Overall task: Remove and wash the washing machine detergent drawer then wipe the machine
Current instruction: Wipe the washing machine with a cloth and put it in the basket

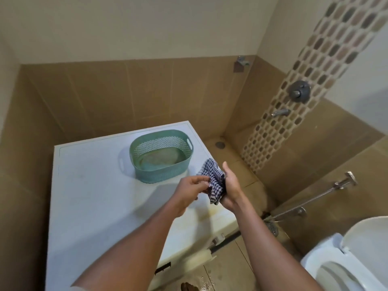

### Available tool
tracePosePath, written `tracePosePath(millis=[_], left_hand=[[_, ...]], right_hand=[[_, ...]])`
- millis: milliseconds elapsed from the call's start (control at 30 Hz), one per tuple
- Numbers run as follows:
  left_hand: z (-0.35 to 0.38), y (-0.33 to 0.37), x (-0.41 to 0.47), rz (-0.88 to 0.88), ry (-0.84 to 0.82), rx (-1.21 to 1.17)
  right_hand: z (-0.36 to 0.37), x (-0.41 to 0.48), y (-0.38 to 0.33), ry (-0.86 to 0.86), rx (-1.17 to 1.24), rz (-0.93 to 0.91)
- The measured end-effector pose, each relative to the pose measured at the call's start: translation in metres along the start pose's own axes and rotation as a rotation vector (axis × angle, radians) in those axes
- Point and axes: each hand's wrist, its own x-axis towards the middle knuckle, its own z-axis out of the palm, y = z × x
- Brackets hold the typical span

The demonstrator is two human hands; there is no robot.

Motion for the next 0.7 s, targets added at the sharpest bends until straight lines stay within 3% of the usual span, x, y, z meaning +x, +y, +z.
tracePosePath(millis=[67, 133, 233, 367, 467, 567, 633, 700], left_hand=[[-0.010, 0.006, -0.003, 0.079, 0.063, 0.027], [-0.017, 0.009, -0.004, 0.157, 0.174, 0.243], [-0.031, 0.009, -0.010, 0.293, 0.282, 0.654], [-0.061, 0.000, -0.029, 0.353, 0.182, 0.820], [-0.084, -0.014, -0.031, 0.262, 0.166, 0.769], [-0.091, -0.013, -0.027, 0.254, 0.288, 0.593], [-0.090, -0.002, -0.024, 0.179, 0.328, 0.371], [-0.089, 0.011, -0.021, 0.063, 0.200, 0.059]], right_hand=[[0.004, -0.007, 0.002, -0.182, 0.149, 0.058], [0.012, -0.016, 0.009, -0.272, 0.240, 0.066], [0.025, -0.020, 0.023, -0.241, 0.230, 0.028], [0.035, -0.017, 0.027, -0.101, 0.126, 0.118], [0.037, -0.006, 0.020, -0.057, -0.084, 0.171], [0.042, 0.002, 0.008, -0.130, -0.237, 0.174], [0.044, 0.006, -0.005, -0.175, -0.356, 0.173], [0.047, 0.013, -0.021, -0.242, -0.414, 0.187]])
